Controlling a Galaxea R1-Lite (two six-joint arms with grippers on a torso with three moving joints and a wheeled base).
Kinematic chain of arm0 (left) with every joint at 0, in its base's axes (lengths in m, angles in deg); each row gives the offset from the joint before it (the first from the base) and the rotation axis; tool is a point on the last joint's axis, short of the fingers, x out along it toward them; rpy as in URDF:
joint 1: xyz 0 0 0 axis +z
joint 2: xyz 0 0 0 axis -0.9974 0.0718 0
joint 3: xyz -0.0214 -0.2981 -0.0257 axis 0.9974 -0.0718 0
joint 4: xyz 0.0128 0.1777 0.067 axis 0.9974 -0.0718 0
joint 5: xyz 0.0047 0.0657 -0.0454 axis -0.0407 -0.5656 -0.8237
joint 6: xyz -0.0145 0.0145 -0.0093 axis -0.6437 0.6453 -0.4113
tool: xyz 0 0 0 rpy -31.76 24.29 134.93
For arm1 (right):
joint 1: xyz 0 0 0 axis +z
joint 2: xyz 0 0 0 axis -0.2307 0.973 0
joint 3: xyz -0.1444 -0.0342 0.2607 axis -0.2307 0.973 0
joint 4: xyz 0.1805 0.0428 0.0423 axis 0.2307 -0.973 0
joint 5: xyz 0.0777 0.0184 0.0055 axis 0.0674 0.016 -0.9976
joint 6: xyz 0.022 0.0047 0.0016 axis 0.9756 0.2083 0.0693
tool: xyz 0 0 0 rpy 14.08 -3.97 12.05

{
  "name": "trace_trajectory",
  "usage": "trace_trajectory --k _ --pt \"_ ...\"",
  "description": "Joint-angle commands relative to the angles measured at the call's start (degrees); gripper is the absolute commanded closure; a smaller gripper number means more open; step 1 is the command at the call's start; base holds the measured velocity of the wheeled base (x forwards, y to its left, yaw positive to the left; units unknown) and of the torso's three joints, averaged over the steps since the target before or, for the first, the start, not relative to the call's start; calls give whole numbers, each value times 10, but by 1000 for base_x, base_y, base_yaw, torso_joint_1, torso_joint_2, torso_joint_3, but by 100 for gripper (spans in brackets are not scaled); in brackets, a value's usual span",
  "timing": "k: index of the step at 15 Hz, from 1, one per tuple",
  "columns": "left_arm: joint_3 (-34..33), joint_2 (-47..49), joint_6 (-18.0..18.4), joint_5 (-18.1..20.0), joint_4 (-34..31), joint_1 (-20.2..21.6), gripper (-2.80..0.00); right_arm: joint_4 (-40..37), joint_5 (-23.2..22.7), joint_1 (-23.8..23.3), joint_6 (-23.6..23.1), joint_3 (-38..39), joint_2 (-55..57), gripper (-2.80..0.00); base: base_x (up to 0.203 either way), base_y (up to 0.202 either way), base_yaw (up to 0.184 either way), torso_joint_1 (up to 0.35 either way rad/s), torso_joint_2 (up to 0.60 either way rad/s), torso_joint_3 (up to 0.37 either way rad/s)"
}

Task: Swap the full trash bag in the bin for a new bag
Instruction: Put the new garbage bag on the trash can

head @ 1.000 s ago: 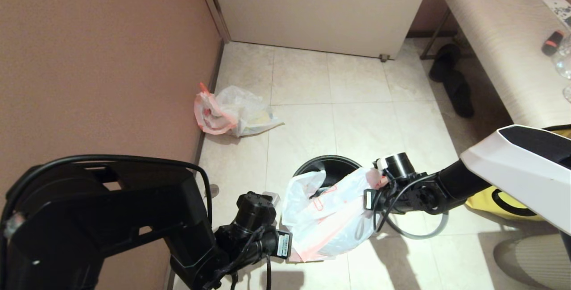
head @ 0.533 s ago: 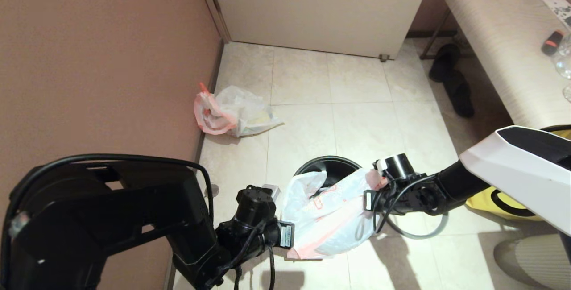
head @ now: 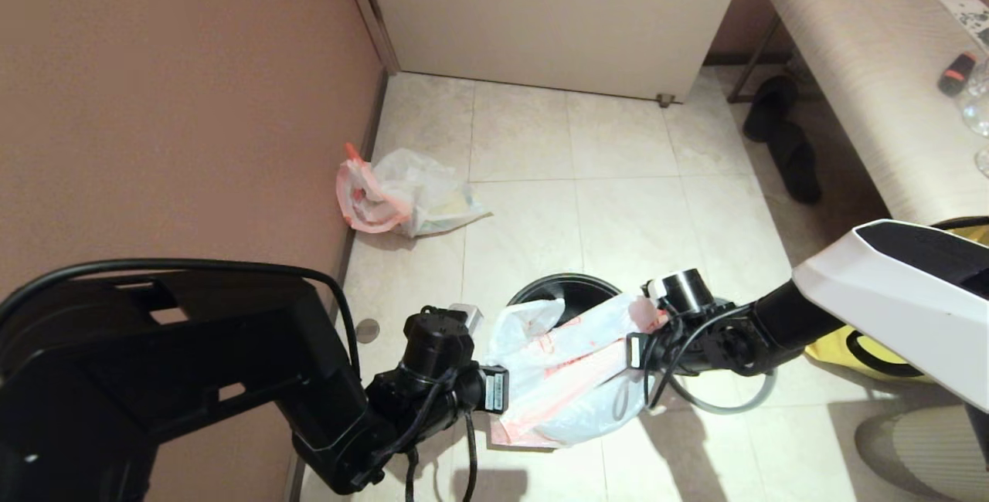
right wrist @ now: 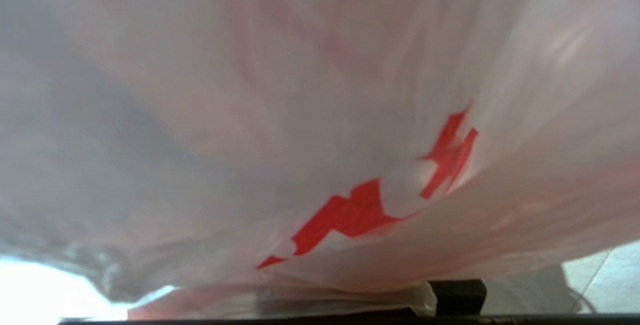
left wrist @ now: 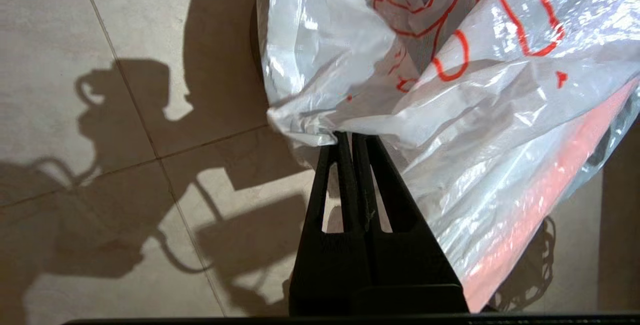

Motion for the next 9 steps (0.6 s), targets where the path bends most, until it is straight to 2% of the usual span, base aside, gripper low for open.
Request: trace_trajectory --k 1,5,9 --pt "8 1 -1 0 3 1 0 1 0 3 -2 2 2 0 0 0 0 0 0 0" --pt "54 21 3 0 -2 -2 0 1 0 12 -12 18 0 0 0 0 0 0 0 0" --pt "131 72 19 -1 -90 -6 0 2 0 14 -12 19 -1 0 0 0 0 0 0 0"
